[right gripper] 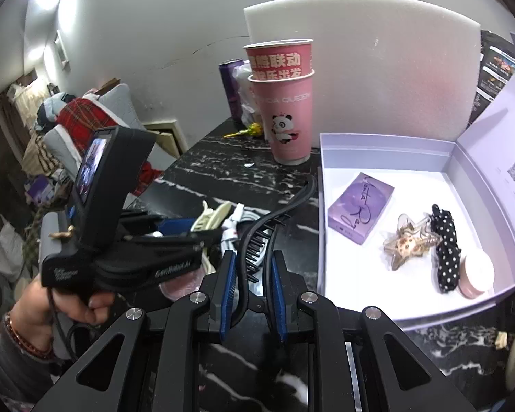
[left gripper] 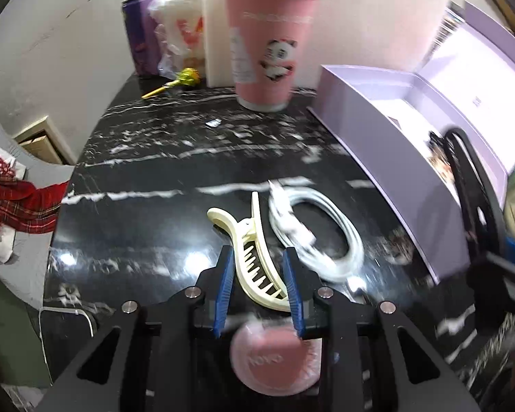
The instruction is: Organize rigid objects
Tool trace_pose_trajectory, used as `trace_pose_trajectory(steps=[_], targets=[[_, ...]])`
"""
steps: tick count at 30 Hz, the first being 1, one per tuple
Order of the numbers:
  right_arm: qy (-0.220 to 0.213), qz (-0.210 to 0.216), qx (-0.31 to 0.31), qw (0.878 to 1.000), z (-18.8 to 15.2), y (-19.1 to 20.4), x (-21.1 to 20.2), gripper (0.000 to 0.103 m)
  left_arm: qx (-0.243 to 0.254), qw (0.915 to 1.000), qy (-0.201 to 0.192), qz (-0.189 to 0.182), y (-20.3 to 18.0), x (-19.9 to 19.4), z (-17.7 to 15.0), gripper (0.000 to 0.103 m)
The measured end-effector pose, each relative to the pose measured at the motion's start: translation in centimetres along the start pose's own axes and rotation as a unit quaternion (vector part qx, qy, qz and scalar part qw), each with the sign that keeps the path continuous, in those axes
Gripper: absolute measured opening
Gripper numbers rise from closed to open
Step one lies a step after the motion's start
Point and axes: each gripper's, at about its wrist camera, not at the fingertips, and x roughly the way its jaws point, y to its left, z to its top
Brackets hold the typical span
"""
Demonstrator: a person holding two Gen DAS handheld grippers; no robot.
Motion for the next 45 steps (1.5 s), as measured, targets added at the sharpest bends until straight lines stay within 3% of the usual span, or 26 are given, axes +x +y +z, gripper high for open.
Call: trace_pose_trajectory(steps=[10, 21, 28, 32, 37, 44, 45], targets=[[0.027, 0.023, -0.008, 0.999, -2.8, 1.5, -0.7, 0.020, 0.022, 0.9990, 0.015, -0.035, -2.1, -2.4, -4.1, 0.029], [0.068, 0.009, 0.015, 0.998, -7.4, 0.7, -1.6, 0.020, 0.072, 0.9932, 0.028, -0.087, -6.4, -4.9, -7.9, 0.029], [0.094, 0.000, 0.029, 0.995, -10.4, -0.3, -2.0, 0.021, 0.097, 0.9936, 0.018, -0.056, -8.0, -5.1, -9.2, 0.029], [0.087, -0.012, 0.021, 0.996, -10.6, -0.2, -2.0, 0.021, 0.097, 0.9941, 0.019, -0.044, -8.0, -4.5, -9.0, 0.029], [0.079, -0.011, 0.019, 0.997, -10.6, 0.0, -2.0, 0.041, 0.092, 0.9948, 0.017, -0.042, -7.9, -4.5, -9.0, 0.029], [0.069, -0.026, 0.017, 0.997, -10.5, 0.0, -1.8, 0.042, 0.078, 0.9963, 0.006, -0.035, -7.9, -4.5, -9.1, 0.030], [0.067, -0.030, 0.016, 0.997, -10.5, -0.1, -1.9, 0.038, 0.074, 0.9968, -0.001, -0.032, -7.8, -4.5, -9.2, 0.030]])
